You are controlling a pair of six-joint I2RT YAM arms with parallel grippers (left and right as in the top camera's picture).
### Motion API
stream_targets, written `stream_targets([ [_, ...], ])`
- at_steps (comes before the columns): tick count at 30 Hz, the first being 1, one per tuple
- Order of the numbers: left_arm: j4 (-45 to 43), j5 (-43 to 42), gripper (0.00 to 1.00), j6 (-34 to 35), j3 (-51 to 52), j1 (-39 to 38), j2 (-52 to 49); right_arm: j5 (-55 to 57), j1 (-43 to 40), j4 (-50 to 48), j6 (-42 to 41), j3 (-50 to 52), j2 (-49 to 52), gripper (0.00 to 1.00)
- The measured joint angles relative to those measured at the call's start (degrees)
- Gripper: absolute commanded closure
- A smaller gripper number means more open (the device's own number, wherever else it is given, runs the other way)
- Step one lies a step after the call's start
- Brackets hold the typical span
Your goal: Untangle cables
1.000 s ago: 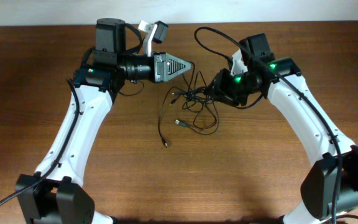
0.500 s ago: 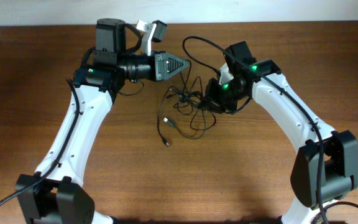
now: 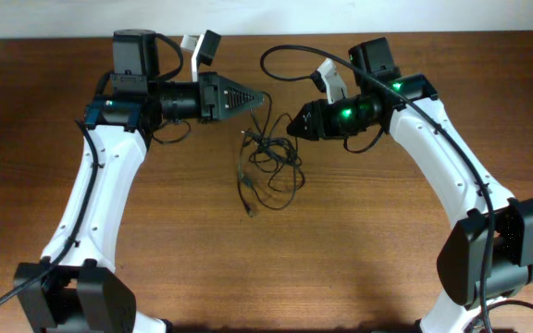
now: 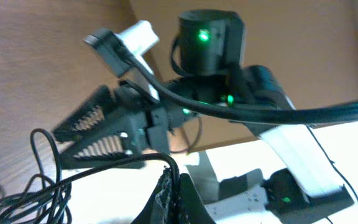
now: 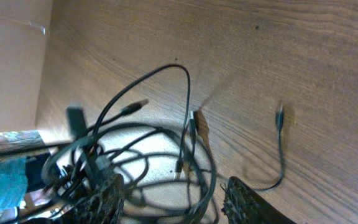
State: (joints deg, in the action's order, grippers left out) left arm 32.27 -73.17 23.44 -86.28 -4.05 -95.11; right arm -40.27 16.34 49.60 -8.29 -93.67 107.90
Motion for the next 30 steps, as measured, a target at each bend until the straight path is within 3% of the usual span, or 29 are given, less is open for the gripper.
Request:
stream_targets([
  [5,-1.16,-6.4,1.0,1.36,0.0,0.02,0.0,-2.95,1.9,2.56,1.44,-0.02,0.0,0.36],
  [7,-3.32,-7.19,0.99,2.58,0.0,0.39,0.0,-3.74,2.49,4.22,1.64,0.37,0.0,0.36],
  [8,-4.17,-7.3,0.98,3.19,0.02,0.57,0.0,-4.5,2.51,4.31,1.64,0.85,0.0,0.39],
  [10,-5.44,-7.45,0.97,3.76,0.0,0.83,0.0,-6.86,2.51,4.9,1.64,3.08,0.0,0.84],
  [11,-5.77,-7.45,0.93,3.87,0.0,0.81,0.0,-8.13,2.51,5.11,1.73,4.63,0.02,0.96],
  [15,-6.62,-6.45,0.57,3.37,0.0,0.81,0.0,-8.96,2.58,5.29,1.2,5.09,0.0,0.96],
  [17,-2.43,-0.74,0.53,1.46,-0.33,0.81,0.02,-7.5,2.6,5.6,-0.31,5.16,-0.37,0.96],
  [21,12.0,18.12,0.61,-4.26,-0.83,0.81,-0.33,3.17,2.62,8.41,-8.76,5.2,-5.35,0.96],
  [22,14.56,22.01,0.69,-8.17,-0.81,0.48,-1.14,6.19,2.62,9.01,-11.08,5.22,-5.44,0.96],
  [25,21.29,27.8,0.81,-13.66,-1.05,-4.11,-6.69,11.78,2.62,10.25,-14.58,5.31,-5.44,0.96],
  [28,23.74,30.36,0.83,-15.82,-0.92,-8.41,-14.16,14.36,2.62,10.99,-15.76,5.4,-5.44,0.96],
  [30,23.71,32.22,0.78,-16.24,-0.92,-11.96,-16.52,15.52,2.6,11.3,-15.78,5.4,-5.44,0.96],
])
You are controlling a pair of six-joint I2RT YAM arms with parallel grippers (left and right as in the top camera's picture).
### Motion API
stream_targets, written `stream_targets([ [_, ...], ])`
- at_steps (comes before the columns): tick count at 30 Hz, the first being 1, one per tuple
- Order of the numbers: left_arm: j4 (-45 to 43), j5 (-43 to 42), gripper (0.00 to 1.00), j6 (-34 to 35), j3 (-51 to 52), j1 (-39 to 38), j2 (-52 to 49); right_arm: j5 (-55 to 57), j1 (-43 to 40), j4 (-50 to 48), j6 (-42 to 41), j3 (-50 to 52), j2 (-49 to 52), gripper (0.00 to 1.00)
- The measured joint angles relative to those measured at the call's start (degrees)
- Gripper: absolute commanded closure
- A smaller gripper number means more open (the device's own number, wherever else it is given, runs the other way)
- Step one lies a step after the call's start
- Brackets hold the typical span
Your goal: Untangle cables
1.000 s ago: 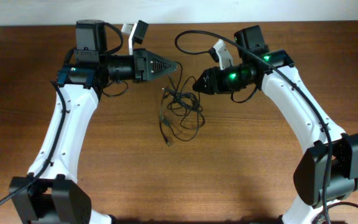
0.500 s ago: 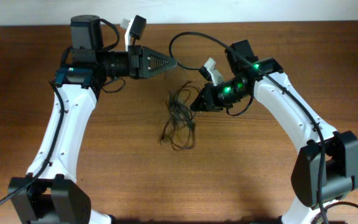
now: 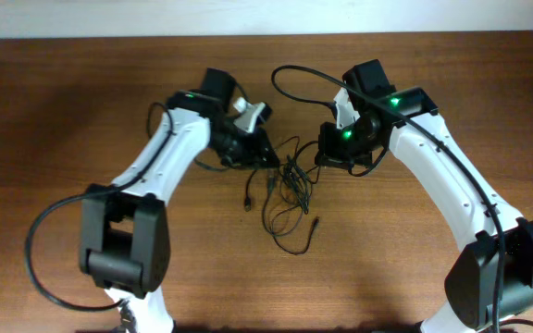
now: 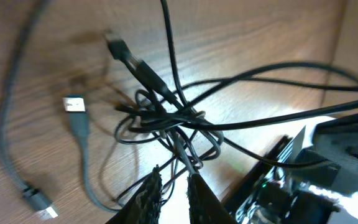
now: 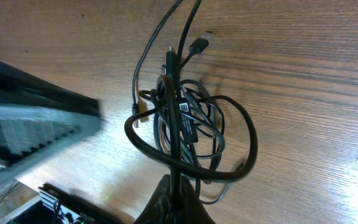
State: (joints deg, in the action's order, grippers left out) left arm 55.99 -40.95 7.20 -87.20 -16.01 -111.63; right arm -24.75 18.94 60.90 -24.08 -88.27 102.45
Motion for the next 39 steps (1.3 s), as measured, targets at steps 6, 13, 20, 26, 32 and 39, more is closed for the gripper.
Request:
stream_targets([
  [6,-1.73,7.1,0.65,4.24,0.0,-6.32,-1.25,0.35,0.02,0.02,-0.02,0.0,0.0,0.96],
  [13,-7.08,14.21,0.72,10.45,0.0,-10.88,-2.16,0.57,0.0,0.02,-0.02,0.0,0.0,0.96],
  [20,-6.54,17.68,1.0,11.67,-0.42,-8.44,-5.88,0.55,-3.69,3.13,0.07,0.02,0.0,0.96],
  [26,-6.1,14.6,1.0,6.25,-2.64,0.48,13.18,-1.42,-19.32,6.67,6.12,0.02,0.0,0.94],
  [32,-6.1,15.06,1.0,5.84,-2.71,1.81,18.27,-15.54,-19.32,6.54,18.75,-0.07,-0.09,0.49],
  [39,-6.01,13.73,1.0,6.58,-2.71,1.18,18.27,-19.39,-8.5,-2.12,10.8,-4.68,-1.7,0.54],
])
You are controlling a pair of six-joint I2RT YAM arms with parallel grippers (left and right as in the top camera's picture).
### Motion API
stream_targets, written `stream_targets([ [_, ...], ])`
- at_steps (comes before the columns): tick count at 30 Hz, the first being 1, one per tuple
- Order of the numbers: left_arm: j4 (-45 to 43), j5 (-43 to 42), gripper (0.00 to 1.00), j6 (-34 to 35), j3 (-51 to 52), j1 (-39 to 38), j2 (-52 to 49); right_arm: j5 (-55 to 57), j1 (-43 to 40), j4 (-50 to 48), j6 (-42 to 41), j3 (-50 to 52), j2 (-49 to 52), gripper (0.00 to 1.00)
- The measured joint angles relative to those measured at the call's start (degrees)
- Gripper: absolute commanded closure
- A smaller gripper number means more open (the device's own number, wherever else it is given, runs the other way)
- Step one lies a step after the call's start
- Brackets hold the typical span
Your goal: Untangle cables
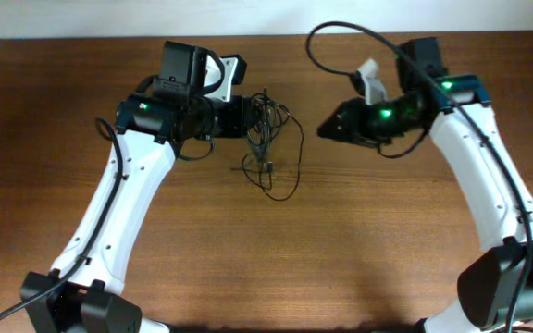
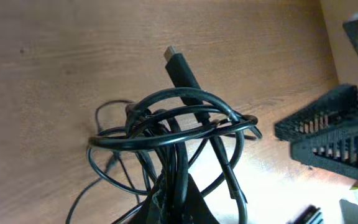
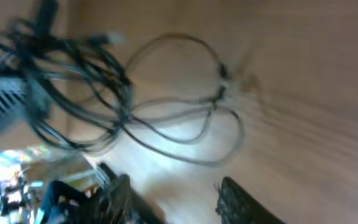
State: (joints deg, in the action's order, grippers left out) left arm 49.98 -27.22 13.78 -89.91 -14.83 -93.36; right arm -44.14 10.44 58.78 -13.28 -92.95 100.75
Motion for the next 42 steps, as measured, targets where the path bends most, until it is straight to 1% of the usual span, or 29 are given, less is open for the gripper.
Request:
stream_targets([
  [3,0.04,1.88,1.0,5.35,0.0,-0.15,0.0,-1.2,5.99,-8.31,-7.08,-0.61,0.0,0.53],
  [5,0.11,3.52,1.0,8.52,0.0,-0.15,0.0,-1.22,8.35,-8.76,-8.83,-1.97,0.0,0.53],
  [7,0.11,5.05,1.0,12.11,0.0,-0.15,0.0,-1.2,8.41,-8.79,-9.53,-2.75,0.0,0.52],
  [8,0.11,5.27,1.0,13.86,0.0,-0.15,0.0,-0.2,8.81,-8.94,-10.34,-2.75,0.0,0.48],
  [10,0.11,5.4,1.0,18.27,0.0,-0.15,0.0,6.21,12.33,-9.94,-12.68,-2.78,0.0,0.48],
  [12,0.11,2.47,1.0,21.22,0.0,-0.15,0.0,12.0,15.08,-10.8,-14.91,-2.78,0.02,0.49],
  [13,0.11,0.2,1.0,21.88,0.0,-0.15,0.0,13.4,15.17,-11.28,-15.3,-2.78,0.09,0.54],
  [14,0.07,-2.4,1.0,22.14,0.0,-0.15,0.0,15.02,15.17,-11.32,-15.72,-2.8,0.42,0.63],
  [15,0.04,-4.52,1.0,22.36,0.0,-0.15,0.0,16.13,15.15,-11.32,-15.8,-2.8,0.72,0.75],
  [16,-0.13,-6.75,1.0,22.51,0.0,-0.11,0.0,17.86,15.17,-11.28,-16.17,-2.8,1.11,0.91],
  [17,-0.17,-8.96,1.0,22.53,0.0,-0.15,0.0,20.24,15.17,-11.28,-16.24,-2.82,1.42,0.96],
  [19,-0.17,-10.91,1.0,22.47,0.0,0.74,0.0,21.84,14.88,-10.78,-16.41,-2.84,1.44,0.96],
  [20,-0.15,-11.3,1.0,21.75,0.0,1.42,0.0,21.84,14.4,-9.62,-16.28,-2.93,1.44,0.96],
  [22,0.09,-11.3,0.98,17.03,0.0,3.82,0.0,21.2,12.83,-8.28,-16.28,-3.28,1.38,0.96],
  [24,1.88,-7.37,0.96,12.52,0.0,4.2,0.0,19.34,11.34,-5.62,-14.78,-3.28,0.17,0.96],
  [26,3.58,-3.69,0.97,9.9,0.0,3.98,0.0,17.03,10.27,-2.64,-12.85,-3.41,-1.75,0.96],
  [29,5.92,-1.33,0.98,5.64,0.0,3.69,0.04,15.72,10.23,2.47,-9.84,-3.65,-1.9,0.96],
  [30,6.88,-0.98,1.0,2.99,0.0,3.69,0.04,15.3,10.21,3.08,-8.5,-3.65,-1.9,0.96],
  [33,9.46,0.09,0.98,-4.7,0.0,3.72,0.04,13.81,10.16,4.22,-4.87,-3.65,-1.9,0.96],
  [35,9.6,0.52,1.0,-10.25,0.0,3.72,0.04,13.03,9.73,5.77,-2.56,-3.72,-1.9,0.96],
  [37,9.81,1.7,1.0,-12.66,0.0,3.28,0.07,11.39,8.31,9.62,-0.15,-5.53,-1.9,0.96],
  [40,9.42,1.77,1.0,-14.6,-0.15,2.73,0.44,8.02,5.35,12.28,2.91,-7.43,-1.9,0.96],
  [41,9.42,1.75,0.99,-15.17,-0.22,2.73,0.48,7.45,4.79,13.25,3.41,-7.56,-1.9,0.96],
  [42,9.44,1.27,0.95,-16.13,-0.28,2.64,0.59,6.51,3.91,14.78,4.42,-7.8,-1.9,0.96],
])
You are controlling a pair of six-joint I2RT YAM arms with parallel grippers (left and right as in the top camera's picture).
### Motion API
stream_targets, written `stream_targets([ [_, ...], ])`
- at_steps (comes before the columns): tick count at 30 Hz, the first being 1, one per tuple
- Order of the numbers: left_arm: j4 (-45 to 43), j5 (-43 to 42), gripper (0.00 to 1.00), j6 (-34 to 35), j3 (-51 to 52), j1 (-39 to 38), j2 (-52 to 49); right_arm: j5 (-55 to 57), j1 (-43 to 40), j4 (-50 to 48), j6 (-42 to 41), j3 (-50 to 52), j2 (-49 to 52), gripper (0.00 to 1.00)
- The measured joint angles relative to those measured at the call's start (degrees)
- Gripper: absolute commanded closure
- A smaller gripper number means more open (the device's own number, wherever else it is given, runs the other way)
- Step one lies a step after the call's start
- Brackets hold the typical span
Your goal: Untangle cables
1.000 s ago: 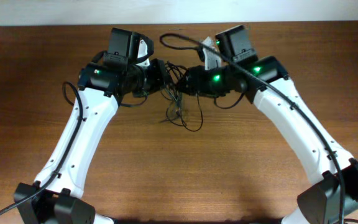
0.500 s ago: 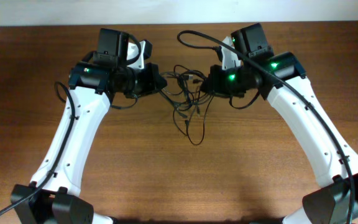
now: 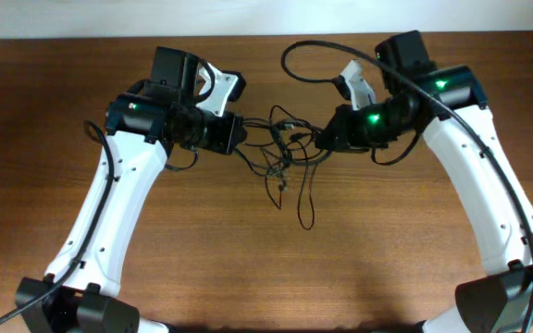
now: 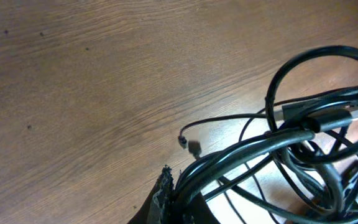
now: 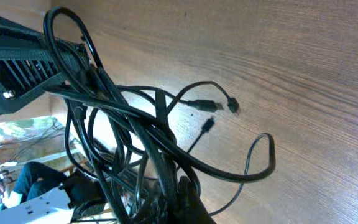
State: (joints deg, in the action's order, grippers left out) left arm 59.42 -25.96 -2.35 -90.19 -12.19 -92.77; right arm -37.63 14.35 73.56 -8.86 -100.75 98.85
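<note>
A tangle of thin black cables (image 3: 280,146) is stretched between my two grippers above the wooden table (image 3: 248,268). Loose ends hang from it, the longest (image 3: 305,211) reaching toward the table's middle. My left gripper (image 3: 236,137) is shut on several strands at the tangle's left side; the left wrist view shows the strands (image 4: 272,140) running out of the left gripper (image 4: 174,190). At the tangle's right side is my right gripper (image 3: 323,141), and the right wrist view has the right gripper (image 5: 180,194) shut on a bunch of loops (image 5: 123,124), with small plugs (image 5: 207,106) dangling.
Both arms reach in from the sides and meet over the back half of the table. A thick black robot cable (image 3: 313,51) arcs above the right arm. A pale wall (image 3: 266,14) runs along the far edge.
My right gripper was open and away to the right of the tangle; now it is shut on the tangle's right side. The left still holds it, and the bundle is spread out between them.
At first the tangle lay on the table between my raised grippers, the right one open. Then both were down at the tangle, the right shut on it. Later the left held the bundle up alone with the right open. Now both grip it.
</note>
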Motion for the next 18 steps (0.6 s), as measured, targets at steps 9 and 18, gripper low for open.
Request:
stream_targets([
  [9,0.55,0.72,0.79,-1.77,-2.45,9.31,1.27,-1.81,-9.99,16.26,3.3,-12.94,-0.46,0.96],
  [18,-4.63,-7.19,0.62,-3.04,-2.43,13.42,1.01,2.03,-8.0,12.11,2.69,-13.27,-0.81,0.96],
])
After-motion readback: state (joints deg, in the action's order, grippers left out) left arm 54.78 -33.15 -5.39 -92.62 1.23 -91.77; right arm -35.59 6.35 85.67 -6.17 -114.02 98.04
